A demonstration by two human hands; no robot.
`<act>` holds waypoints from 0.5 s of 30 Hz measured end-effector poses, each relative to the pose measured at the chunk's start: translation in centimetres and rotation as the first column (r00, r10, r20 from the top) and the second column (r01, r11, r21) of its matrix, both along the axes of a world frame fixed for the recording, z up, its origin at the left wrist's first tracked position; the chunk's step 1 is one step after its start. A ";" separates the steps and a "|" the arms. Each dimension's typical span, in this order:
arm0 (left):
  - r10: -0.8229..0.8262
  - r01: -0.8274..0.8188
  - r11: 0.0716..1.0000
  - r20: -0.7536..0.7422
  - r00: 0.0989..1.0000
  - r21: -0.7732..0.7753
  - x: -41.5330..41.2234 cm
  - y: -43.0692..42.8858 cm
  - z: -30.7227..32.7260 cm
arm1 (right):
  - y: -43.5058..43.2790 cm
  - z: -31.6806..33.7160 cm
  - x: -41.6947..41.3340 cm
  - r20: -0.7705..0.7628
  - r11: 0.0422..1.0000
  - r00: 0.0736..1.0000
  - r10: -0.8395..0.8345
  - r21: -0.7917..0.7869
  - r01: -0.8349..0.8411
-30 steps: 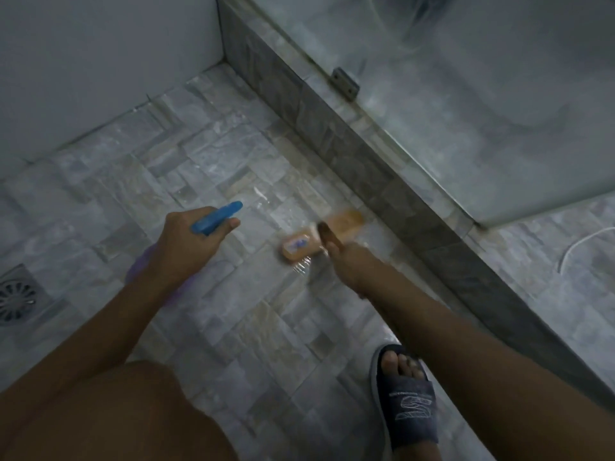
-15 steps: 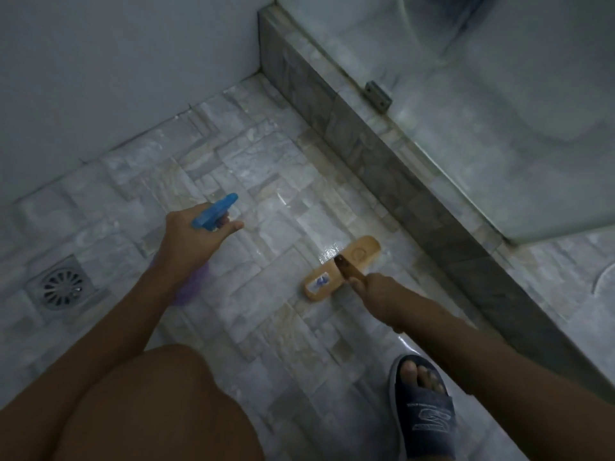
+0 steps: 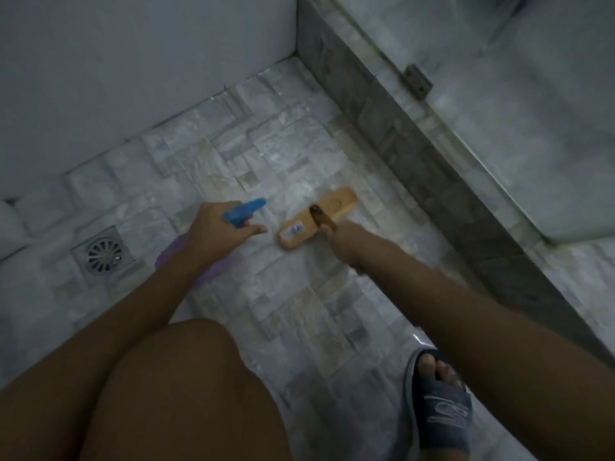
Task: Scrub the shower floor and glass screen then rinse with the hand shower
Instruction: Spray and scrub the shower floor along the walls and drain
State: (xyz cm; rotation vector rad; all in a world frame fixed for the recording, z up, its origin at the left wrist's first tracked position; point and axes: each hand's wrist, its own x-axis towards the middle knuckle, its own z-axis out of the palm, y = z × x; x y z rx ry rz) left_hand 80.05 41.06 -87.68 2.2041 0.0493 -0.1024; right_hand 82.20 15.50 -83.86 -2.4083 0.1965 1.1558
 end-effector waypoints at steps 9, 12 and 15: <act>0.351 -0.348 0.936 0.100 0.931 -0.046 1.5 2.4 1.0 | 1.2 -0.6 -0.4 0.035 0.996 0.995 -0.090 0.016 0.090; 0.382 -0.375 0.923 0.085 0.920 -0.090 2.9 2.4 1.1 | 4.4 -1.6 5.1 0.101 0.998 0.993 -0.066 0.012 0.065; 0.389 -0.381 0.921 0.126 0.913 -0.084 3.9 2.8 1.1 | 4.5 -1.9 6.1 0.090 0.999 0.995 -0.039 -0.010 0.040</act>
